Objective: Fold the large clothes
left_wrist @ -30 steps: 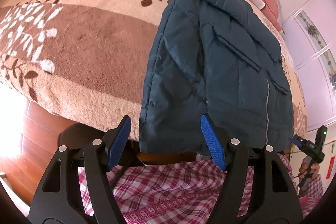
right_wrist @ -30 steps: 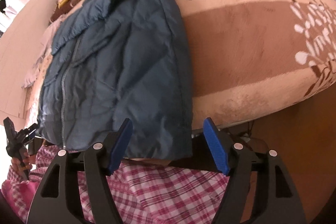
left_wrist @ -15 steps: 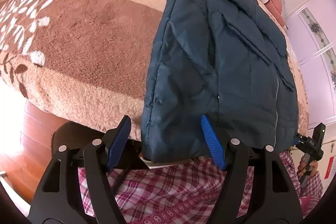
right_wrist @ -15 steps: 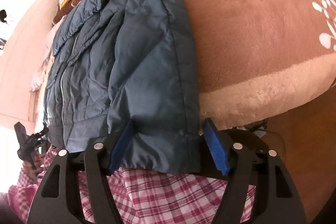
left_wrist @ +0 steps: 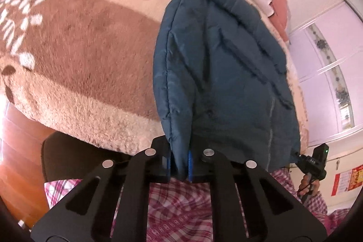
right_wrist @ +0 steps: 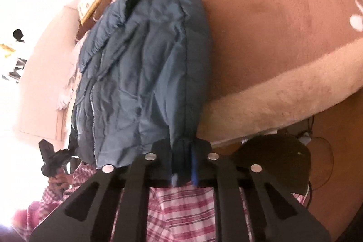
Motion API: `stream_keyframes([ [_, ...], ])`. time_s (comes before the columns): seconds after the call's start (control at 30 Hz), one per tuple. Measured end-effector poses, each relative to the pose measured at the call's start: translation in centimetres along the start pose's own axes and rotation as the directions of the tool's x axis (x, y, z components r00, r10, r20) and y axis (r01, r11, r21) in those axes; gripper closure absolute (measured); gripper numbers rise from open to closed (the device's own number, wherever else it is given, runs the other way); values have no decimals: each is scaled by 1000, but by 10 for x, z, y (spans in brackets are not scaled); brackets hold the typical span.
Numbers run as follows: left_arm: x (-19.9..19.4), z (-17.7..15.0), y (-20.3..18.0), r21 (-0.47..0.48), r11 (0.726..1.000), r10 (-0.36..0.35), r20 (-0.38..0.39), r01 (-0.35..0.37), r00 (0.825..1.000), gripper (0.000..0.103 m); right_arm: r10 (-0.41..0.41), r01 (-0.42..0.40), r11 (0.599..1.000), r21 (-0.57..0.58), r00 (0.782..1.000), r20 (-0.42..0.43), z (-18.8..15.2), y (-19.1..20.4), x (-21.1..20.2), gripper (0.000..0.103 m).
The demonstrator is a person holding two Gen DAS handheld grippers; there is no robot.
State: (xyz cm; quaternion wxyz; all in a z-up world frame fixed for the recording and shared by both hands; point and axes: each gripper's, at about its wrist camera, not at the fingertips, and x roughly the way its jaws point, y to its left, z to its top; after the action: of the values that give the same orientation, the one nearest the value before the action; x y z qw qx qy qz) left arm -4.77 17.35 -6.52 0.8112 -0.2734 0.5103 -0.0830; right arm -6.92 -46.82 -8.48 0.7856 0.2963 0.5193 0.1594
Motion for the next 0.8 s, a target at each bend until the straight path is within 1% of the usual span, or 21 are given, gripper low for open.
stream_keyframes([
  [0.03,-7,1,-4,6,1000,-12,20,12,1000,94,10,-10,1000,3,1000,12,0,1,-3,92],
  [0.1,-19,3,-11,17,999,-28,52,28,998,94,73,-74,997,32,996,54,1,3,-16,93],
  [0.17,-34,6,-21,38,998,-45,96,42,994,94,125,-130,990,48,987,97,2,5,-28,94],
  [0.2,-40,8,-27,50,998,-51,116,46,992,94,153,-160,986,49,980,126,4,9,-37,94],
  [0.27,-54,13,-36,75,996,-64,157,52,986,94,178,-187,981,42,971,162,6,19,-47,94],
  [0.3,-61,15,-40,83,995,-72,174,58,982,94,199,-210,977,40,962,187,8,23,-56,94],
  [0.43,-92,21,-53,128,989,-109,239,80,965,95,243,-257,966,27,938,247,13,36,-79,94],
  [0.5,-109,18,-58,155,984,-123,260,85,958,95,259,-273,962,15,929,266,10,43,-89,94],
  [0.53,-115,17,-59,162,983,-127,263,86,956,95,262,-275,961,8,925,275,11,51,-91,94],
  [0.6,-126,11,-59,174,980,-136,268,91,954,95,266,-278,961,1,921,284,6,55,-100,94],
  [0.7,-141,-6,-55,181,978,-149,263,103,953,95,270,-283,959,-1,916,297,-10,57,-115,94],
  [0.8,-151,-22,-51,185,977,-154,260,108,953,94,266,-284,959,15,916,301,-24,55,-122,94],
])
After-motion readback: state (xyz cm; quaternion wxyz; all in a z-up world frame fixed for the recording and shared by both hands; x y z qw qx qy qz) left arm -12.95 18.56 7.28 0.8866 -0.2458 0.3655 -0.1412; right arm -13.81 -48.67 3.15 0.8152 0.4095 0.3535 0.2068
